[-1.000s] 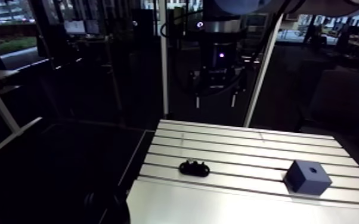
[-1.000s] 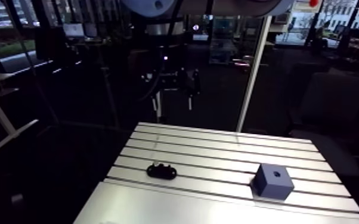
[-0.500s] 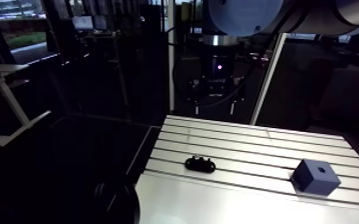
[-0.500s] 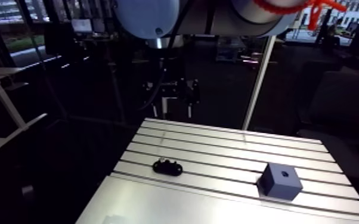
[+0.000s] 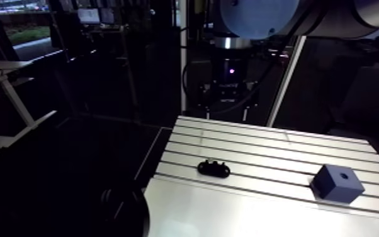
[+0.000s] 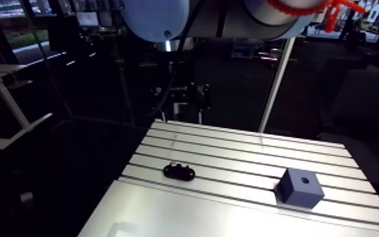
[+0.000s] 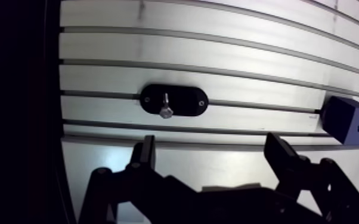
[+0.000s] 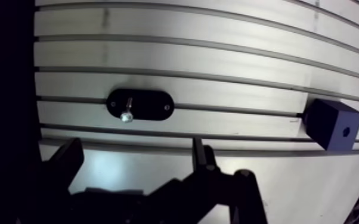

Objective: Pick up the M10 bolt and insert it into the hex recess until seated.

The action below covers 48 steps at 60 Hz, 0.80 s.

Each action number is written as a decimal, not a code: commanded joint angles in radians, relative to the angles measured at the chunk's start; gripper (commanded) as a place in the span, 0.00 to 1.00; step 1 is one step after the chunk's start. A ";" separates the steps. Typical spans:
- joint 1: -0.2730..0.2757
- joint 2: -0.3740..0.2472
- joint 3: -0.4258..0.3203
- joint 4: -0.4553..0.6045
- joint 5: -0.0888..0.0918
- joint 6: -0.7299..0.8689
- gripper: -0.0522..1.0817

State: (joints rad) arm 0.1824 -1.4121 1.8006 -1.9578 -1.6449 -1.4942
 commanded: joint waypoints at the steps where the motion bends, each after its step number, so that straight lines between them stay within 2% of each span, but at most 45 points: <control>1: 0.001 0.008 0.025 -0.060 0.000 0.054 0.05; 14: 0.011 0.011 0.069 -0.122 0.003 0.103 0.05; 16: 0.012 0.019 0.099 -0.173 0.001 0.130 0.05; 24: 0.018 0.023 0.136 -0.251 -0.002 0.136 0.05; 48: 0.029 0.066 0.197 -0.355 -0.003 0.193 0.05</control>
State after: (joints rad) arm 0.2055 -1.3706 1.9725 -2.2516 -1.6458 -1.3241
